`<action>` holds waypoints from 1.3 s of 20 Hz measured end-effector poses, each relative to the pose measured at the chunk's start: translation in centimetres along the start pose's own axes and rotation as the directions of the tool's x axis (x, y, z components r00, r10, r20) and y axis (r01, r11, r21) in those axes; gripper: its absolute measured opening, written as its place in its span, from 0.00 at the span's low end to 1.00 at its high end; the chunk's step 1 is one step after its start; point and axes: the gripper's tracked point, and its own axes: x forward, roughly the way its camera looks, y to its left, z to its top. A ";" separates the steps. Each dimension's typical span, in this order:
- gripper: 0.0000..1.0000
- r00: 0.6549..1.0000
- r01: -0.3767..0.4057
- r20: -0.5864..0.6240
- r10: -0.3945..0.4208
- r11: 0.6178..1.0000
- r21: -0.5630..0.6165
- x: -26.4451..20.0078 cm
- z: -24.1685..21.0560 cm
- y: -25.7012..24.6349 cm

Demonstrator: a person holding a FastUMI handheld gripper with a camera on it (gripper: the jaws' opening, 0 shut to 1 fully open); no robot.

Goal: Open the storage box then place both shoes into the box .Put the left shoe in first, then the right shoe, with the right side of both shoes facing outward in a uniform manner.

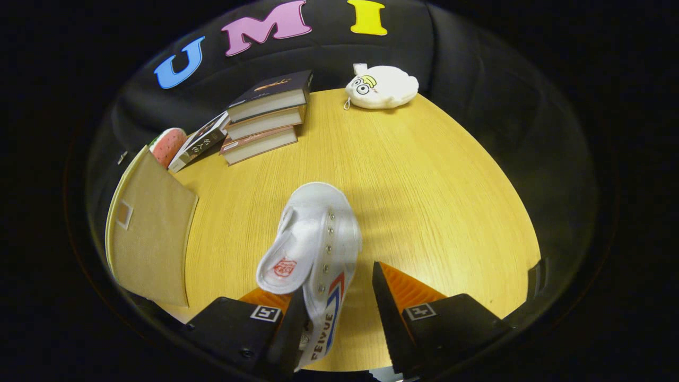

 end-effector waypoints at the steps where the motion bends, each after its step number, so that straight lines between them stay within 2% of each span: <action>1: 0.64 1.000 0.020 -0.009 -0.020 1.000 0.012 0.4 -0.2 -0.3; 2: 0.38 0.999 0.041 -0.006 -0.041 0.998 0.048 0.1 0.1 -0.7; 3: 0.32 0.998 0.070 -0.001 -0.070 0.994 0.078 0.7 0.0 -1.5; 5: 0.08 0.998 0.061 -0.017 -0.059 0.988 0.140 0.4 -0.2 -1.1; 8: 0.08 0.999 0.038 -0.021 -0.034 0.977 0.211 -1.9 0.0 -0.3; 14: 0.08 0.998 -0.044 0.058 0.034 0.979 0.197 -8.9 4.1 4.2; 21: 0.08 0.976 -0.200 0.126 0.179 0.964 0.178 -15.6 9.9 17.1; 26: 0.07 0.964 -0.257 0.095 0.247 0.959 0.120 -15.5 10.4 27.5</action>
